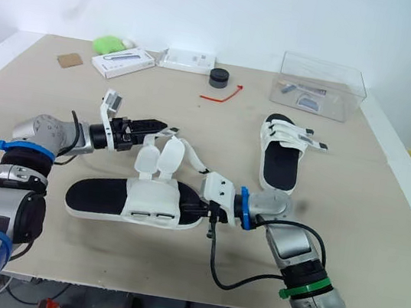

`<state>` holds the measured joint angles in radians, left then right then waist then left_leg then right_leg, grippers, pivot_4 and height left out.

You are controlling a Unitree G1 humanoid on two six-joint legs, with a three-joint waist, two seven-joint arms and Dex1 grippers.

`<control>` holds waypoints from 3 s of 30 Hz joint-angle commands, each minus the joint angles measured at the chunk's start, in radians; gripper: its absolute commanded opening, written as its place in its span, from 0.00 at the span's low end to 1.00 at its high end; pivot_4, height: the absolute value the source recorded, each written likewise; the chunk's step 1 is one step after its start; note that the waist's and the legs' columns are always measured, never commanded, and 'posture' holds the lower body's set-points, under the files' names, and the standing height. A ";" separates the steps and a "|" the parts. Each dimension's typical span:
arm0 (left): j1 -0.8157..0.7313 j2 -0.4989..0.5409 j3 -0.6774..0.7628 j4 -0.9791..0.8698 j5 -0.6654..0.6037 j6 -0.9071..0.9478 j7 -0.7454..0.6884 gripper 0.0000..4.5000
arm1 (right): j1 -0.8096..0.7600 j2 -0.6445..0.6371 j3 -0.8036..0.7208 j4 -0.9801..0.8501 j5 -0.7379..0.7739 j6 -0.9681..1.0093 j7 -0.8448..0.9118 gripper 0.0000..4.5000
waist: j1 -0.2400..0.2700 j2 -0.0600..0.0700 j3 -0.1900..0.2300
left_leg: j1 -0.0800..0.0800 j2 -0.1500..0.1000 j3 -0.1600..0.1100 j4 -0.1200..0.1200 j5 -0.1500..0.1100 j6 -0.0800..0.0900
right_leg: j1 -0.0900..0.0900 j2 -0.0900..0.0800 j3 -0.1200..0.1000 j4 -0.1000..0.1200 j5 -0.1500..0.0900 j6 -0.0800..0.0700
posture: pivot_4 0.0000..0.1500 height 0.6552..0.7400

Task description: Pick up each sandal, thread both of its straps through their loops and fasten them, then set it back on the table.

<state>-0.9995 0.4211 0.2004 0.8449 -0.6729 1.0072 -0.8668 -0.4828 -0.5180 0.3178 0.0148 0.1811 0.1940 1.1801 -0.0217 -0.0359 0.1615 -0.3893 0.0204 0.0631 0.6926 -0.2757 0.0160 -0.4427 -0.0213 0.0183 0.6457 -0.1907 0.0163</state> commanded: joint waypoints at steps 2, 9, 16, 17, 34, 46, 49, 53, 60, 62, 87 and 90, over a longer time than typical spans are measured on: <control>-0.064 0.000 0.058 0.056 0.023 -0.081 0.017 1.00 | -0.003 -0.010 -0.012 -0.037 0.001 -0.003 -0.004 0.02 | 0.000 0.000 0.000 | 0.000 0.000 0.000 0.000 0.000 0.000 | 0.000 0.000 0.000 0.000 0.000 0.000 | 1.00 1.00; -0.099 -0.030 0.090 0.084 0.023 -0.098 0.003 1.00 | -0.013 -0.010 -0.009 -0.025 -0.005 -0.011 -0.003 0.02 | 0.000 -0.001 0.000 | -0.001 -0.001 0.000 0.000 0.000 0.000 | 0.000 -0.001 -0.001 0.000 0.000 0.000 | 1.00 1.00; -0.082 -0.040 0.067 0.073 0.070 -0.122 -0.022 1.00 | -0.007 -0.011 -0.004 -0.029 -0.008 -0.013 -0.001 0.02 | 0.000 -0.001 0.001 | -0.001 -0.001 -0.001 0.000 0.000 0.000 | 0.000 -0.001 -0.001 0.000 0.000 0.001 | 1.00 1.00; -0.081 -0.042 0.068 0.073 0.078 -0.134 -0.021 1.00 | -0.007 -0.011 -0.004 -0.030 -0.008 -0.012 -0.001 0.02 | 0.000 -0.001 0.001 | -0.001 -0.001 -0.001 0.000 0.000 0.000 | 0.000 -0.001 -0.001 0.000 0.000 0.001 | 1.00 1.00; 0.154 -0.005 -0.206 -0.456 0.354 -0.650 -0.151 0.03 | -0.003 -0.017 -0.007 -0.038 -0.011 -0.002 -0.001 0.00 | -0.004 -0.001 0.001 | 0.000 0.000 0.000 -0.001 0.000 0.000 | 0.000 -0.001 0.001 0.000 0.000 0.001 | 1.00 1.00; 0.400 0.199 -0.337 -0.738 0.662 -1.608 -0.192 0.03 | -0.002 -0.021 0.002 -0.030 -0.015 -0.009 0.004 0.00 | 0.002 -0.001 0.001 | 0.001 0.001 0.001 -0.002 0.000 0.000 | 0.000 -0.002 0.001 0.000 0.000 -0.001 | 1.00 1.00; 0.402 0.239 -0.322 -0.685 0.702 -1.864 -0.152 0.03 | -0.006 -0.019 0.006 -0.023 -0.017 -0.014 0.009 0.00 | 0.002 -0.001 0.001 | 0.001 0.001 0.002 -0.002 0.000 0.000 | 0.000 -0.002 0.001 -0.001 0.000 -0.001 | 1.00 1.00; 0.403 0.284 -0.322 -0.620 0.738 -2.092 -0.098 0.03 | -0.010 -0.020 0.010 -0.011 -0.021 -0.023 0.017 0.00 | 0.002 -0.001 0.001 | 0.002 0.001 0.002 -0.002 0.000 0.001 | 0.000 -0.002 0.001 -0.001 0.000 -0.001 | 1.00 1.00; 0.418 0.369 -0.389 -0.569 0.763 -2.329 -0.035 0.03 | -0.021 -0.013 0.018 0.005 -0.030 -0.035 0.030 0.00 | 0.001 -0.001 0.001 | 0.002 0.002 0.003 -0.002 0.000 0.001 | 0.000 -0.002 0.000 -0.001 0.000 0.000 | 1.00 1.00; 0.415 0.385 -0.413 -0.564 0.768 -2.358 -0.020 0.03 | -0.021 -0.013 0.018 0.006 -0.031 -0.037 0.032 0.00 | 0.001 -0.001 0.001 | 0.002 0.002 0.003 -0.002 0.000 0.001 | 0.000 -0.002 0.000 -0.001 0.000 0.000 | 1.00 1.00; 0.698 0.662 -0.409 -1.004 0.299 -1.446 -0.070 0.99 | -0.049 -0.008 0.029 0.064 -0.044 -0.071 0.057 0.00 | -0.001 -0.001 0.001 | 0.004 0.006 0.005 -0.002 0.000 0.001 | 0.000 0.001 -0.001 0.000 -0.002 0.000 | 1.00 1.00; 0.757 0.696 -0.354 -1.072 0.196 -1.230 -0.088 0.99 | -0.052 -0.007 0.034 0.072 -0.045 -0.076 0.063 0.00 | 0.000 -0.001 0.001 | 0.005 0.007 0.005 -0.002 0.000 0.001 | 0.000 0.003 -0.001 0.000 -0.005 0.003 | 1.00 1.00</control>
<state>-0.2564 1.0895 -0.2066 -0.1646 -0.3964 -0.3359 -0.9450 -0.5308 -0.5209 0.3428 0.0776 0.1460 0.1203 1.2254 -0.0217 -0.0364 0.1623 -0.3843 0.0279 0.0677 0.6907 -0.2760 0.0168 -0.4424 -0.0182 0.0174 0.6461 -0.1955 0.0190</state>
